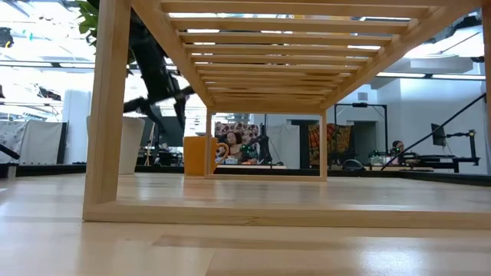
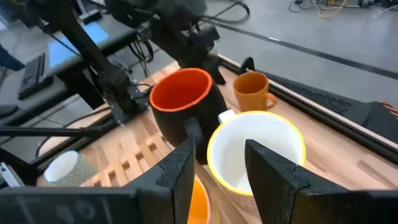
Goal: Place coffee mugs
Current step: Put the orange mug on the shelf
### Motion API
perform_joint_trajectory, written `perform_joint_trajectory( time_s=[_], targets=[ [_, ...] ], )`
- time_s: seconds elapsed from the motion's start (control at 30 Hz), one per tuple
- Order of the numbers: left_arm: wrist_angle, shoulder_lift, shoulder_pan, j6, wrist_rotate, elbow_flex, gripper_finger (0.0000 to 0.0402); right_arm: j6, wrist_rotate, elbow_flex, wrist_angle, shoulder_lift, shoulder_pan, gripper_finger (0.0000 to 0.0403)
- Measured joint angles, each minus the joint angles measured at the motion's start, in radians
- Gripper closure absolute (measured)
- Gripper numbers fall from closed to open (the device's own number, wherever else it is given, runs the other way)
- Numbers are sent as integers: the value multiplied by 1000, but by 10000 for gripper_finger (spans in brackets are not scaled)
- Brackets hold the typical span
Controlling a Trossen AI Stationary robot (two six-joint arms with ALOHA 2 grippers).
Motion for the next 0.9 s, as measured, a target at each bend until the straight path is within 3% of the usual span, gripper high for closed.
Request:
perform_joint_trajectory(
  time_s=[0.17, 0.37, 0.67, 0.9],
  targets=[
    [139, 75, -40, -97, -66, -9, 219, 0, 0, 1, 3, 14, 0, 237],
    [197, 80, -70, -188, -191, -9, 219, 3, 0, 2, 4, 19, 0, 237],
    [221, 147, -59, -360, -172, -8, 219, 0, 1, 2, 5, 19, 0, 237],
    [235, 169, -58, -383, -164, -9, 236, 0, 2, 2, 5, 19, 0, 237]
  ],
)
